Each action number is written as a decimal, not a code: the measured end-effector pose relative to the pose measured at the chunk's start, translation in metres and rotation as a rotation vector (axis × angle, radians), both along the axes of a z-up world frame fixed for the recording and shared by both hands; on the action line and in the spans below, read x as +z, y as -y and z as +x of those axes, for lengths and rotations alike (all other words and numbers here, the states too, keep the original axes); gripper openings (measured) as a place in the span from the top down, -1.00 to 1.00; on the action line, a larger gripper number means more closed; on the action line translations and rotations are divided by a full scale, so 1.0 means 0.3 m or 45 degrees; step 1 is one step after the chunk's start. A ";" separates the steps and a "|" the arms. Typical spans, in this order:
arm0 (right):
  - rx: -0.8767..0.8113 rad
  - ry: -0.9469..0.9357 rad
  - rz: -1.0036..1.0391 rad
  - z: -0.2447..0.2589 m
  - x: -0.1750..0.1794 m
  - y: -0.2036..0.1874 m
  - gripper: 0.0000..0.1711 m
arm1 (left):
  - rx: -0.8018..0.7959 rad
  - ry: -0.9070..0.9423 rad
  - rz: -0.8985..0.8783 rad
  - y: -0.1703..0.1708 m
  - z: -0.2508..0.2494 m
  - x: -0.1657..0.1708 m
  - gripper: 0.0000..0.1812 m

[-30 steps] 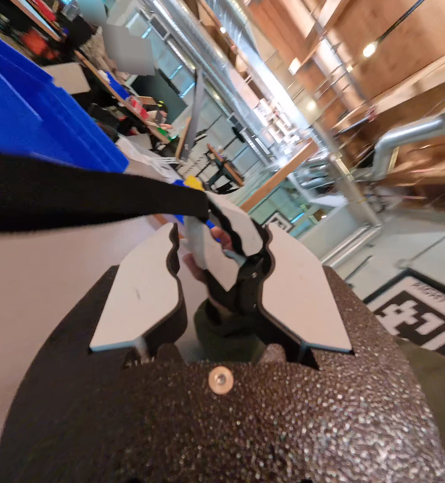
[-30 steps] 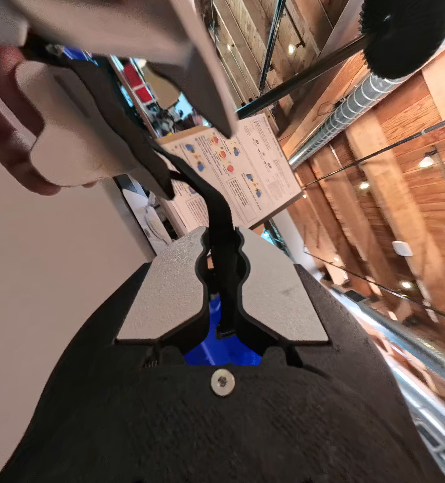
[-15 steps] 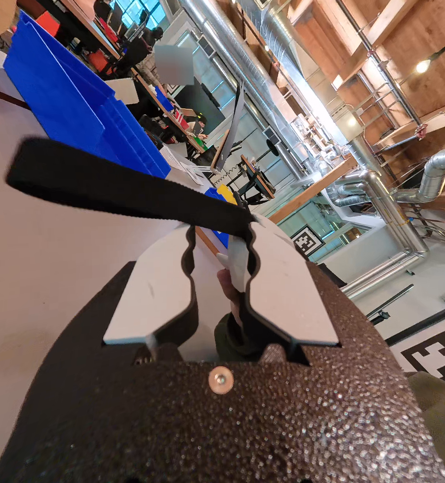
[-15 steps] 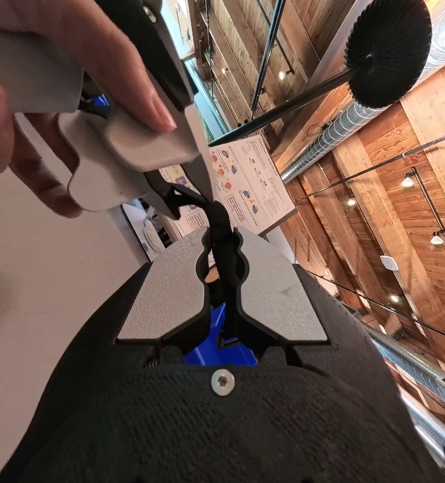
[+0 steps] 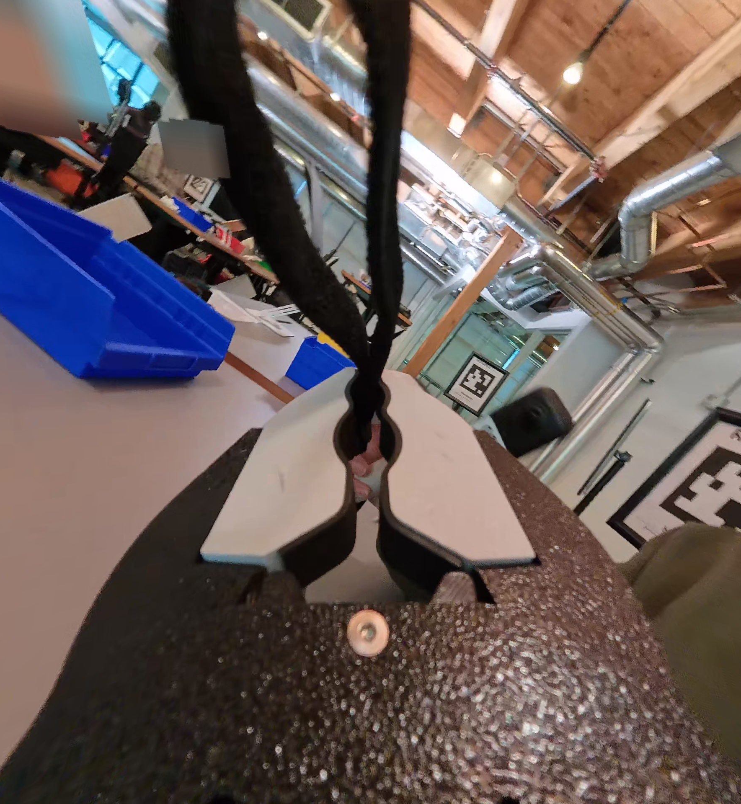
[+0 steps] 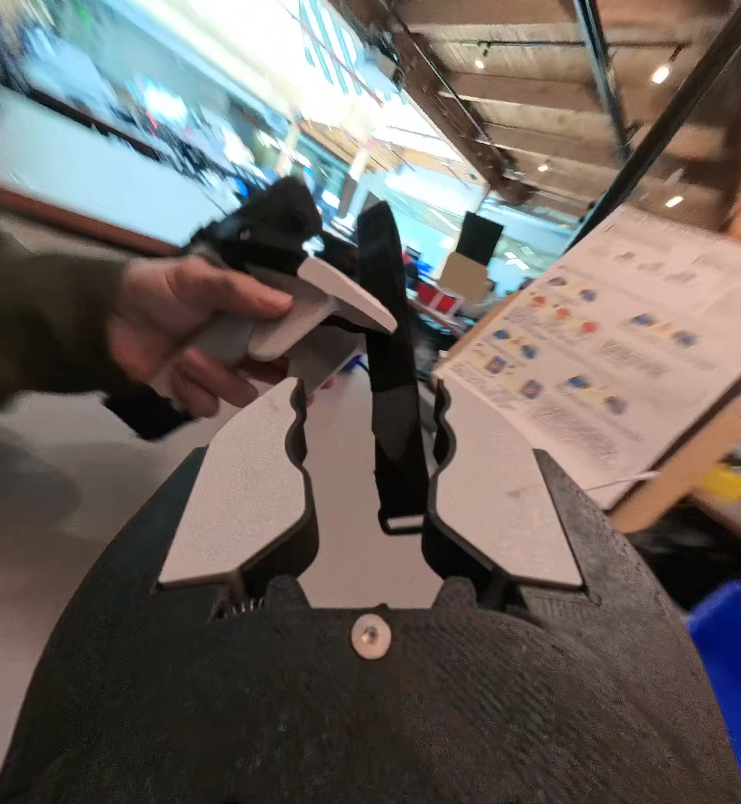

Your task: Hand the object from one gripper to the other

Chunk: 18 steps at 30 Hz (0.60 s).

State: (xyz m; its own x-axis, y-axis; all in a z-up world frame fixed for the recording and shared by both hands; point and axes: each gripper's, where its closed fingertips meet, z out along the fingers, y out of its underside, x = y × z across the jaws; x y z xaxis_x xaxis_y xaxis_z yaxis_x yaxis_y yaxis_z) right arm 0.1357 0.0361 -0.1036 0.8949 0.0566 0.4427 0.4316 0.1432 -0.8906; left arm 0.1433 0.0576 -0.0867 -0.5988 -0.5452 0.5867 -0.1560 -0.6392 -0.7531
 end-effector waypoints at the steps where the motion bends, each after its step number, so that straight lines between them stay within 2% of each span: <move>1: 0.069 -0.135 0.013 0.006 0.016 0.013 0.32 | -0.024 0.031 0.008 -0.005 -0.011 0.008 0.95; 4: 0.235 -0.448 0.062 0.032 0.050 0.050 0.41 | -0.072 0.119 0.026 -0.017 -0.040 0.023 0.95; 6: 0.303 -0.566 0.027 0.039 0.034 0.054 0.47 | -0.079 0.182 0.030 -0.022 -0.057 0.032 0.95; 8: 0.359 -0.626 0.000 0.030 0.017 0.050 0.63 | -0.074 0.202 0.031 -0.026 -0.062 0.027 0.95; 13: 0.319 -0.598 -0.076 0.013 -0.040 0.007 0.95 | -0.058 0.202 0.038 -0.021 -0.057 0.007 0.95; 17: 0.293 -0.553 -0.122 0.027 -0.043 0.012 0.96 | -0.037 0.162 0.082 -0.024 -0.055 -0.016 0.93; 18: 0.272 -0.531 -0.133 0.038 -0.039 0.019 0.96 | -0.016 0.114 0.141 -0.022 -0.049 -0.039 0.86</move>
